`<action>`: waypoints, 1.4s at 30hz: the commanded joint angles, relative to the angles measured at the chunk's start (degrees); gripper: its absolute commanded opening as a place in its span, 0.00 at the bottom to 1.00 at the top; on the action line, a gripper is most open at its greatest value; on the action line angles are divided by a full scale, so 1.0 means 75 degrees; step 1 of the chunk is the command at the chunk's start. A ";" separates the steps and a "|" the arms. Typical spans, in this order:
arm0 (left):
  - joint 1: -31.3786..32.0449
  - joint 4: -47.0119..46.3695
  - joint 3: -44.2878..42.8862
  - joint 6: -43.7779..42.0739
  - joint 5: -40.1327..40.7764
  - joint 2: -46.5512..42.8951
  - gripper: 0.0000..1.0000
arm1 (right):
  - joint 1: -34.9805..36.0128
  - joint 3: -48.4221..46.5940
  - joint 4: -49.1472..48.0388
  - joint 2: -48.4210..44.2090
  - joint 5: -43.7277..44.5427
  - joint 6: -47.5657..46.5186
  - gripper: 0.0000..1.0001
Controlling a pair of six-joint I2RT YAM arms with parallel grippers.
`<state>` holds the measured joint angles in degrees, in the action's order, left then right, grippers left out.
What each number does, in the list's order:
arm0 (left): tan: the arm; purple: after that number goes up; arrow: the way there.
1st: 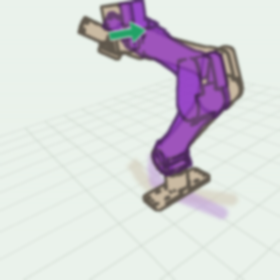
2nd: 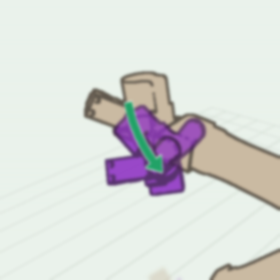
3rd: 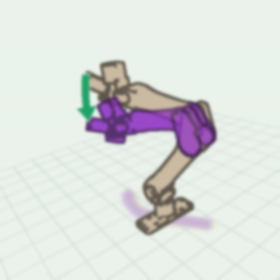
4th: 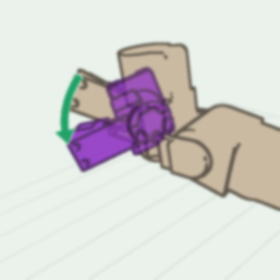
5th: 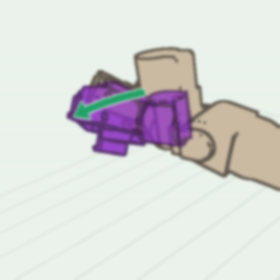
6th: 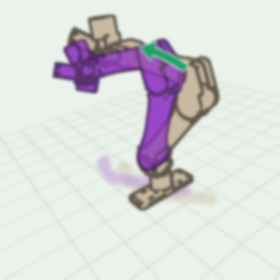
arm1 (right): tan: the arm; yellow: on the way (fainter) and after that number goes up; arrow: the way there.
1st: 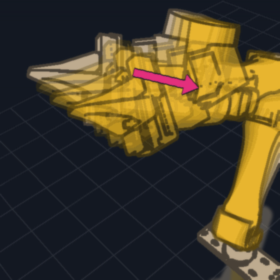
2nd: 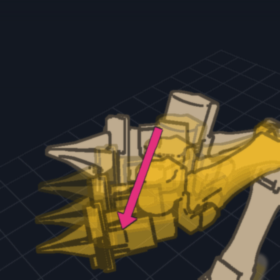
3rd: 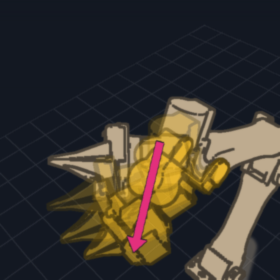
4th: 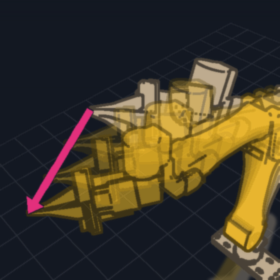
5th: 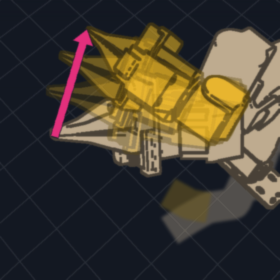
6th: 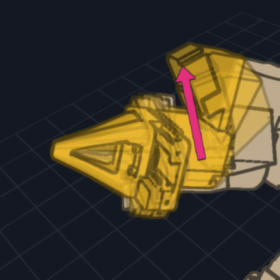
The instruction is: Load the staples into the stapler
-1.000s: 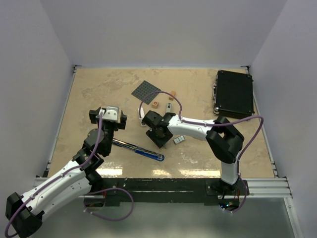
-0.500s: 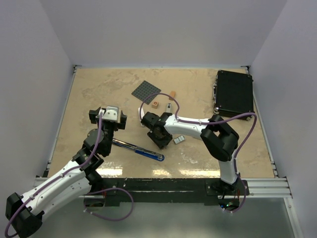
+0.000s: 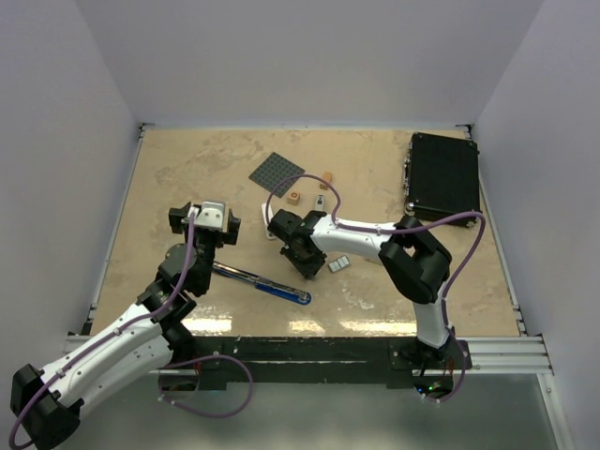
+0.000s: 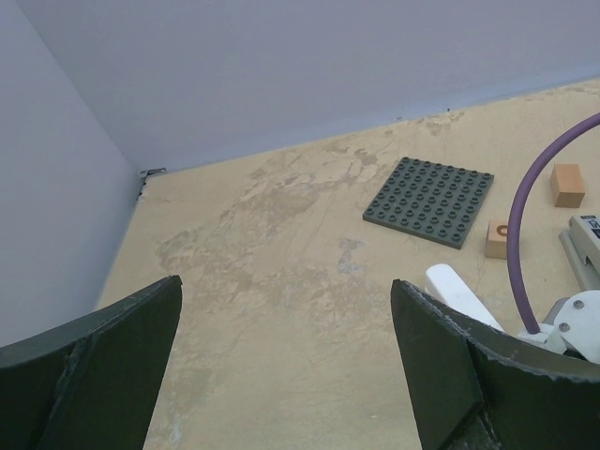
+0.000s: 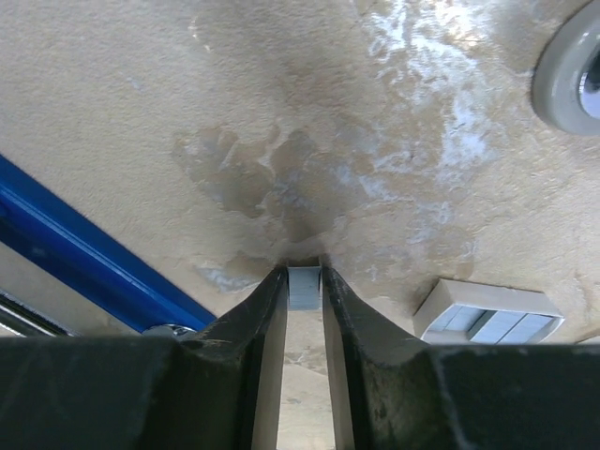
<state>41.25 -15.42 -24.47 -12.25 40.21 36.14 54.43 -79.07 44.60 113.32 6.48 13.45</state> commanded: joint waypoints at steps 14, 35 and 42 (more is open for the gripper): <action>-0.0051 -0.0475 0.0087 -0.0089 0.0064 0.0103 0.98 | -0.0086 0.0019 -0.0590 -0.1173 0.0203 -0.0609 0.13; -0.1423 -0.0335 0.0028 0.0380 0.0440 -0.0119 1.00 | 0.0957 0.0921 -0.1868 -0.2148 -0.1215 -0.1921 0.15; -0.1423 -0.0206 -0.0030 0.0333 0.0323 -0.0014 1.00 | 0.1050 0.0968 -0.2102 -0.2054 -0.1672 -0.2297 0.15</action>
<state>30.85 -15.77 -23.99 -10.02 43.03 35.88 61.65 -71.77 31.73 98.35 -2.96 -0.86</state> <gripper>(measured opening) 0.997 0.177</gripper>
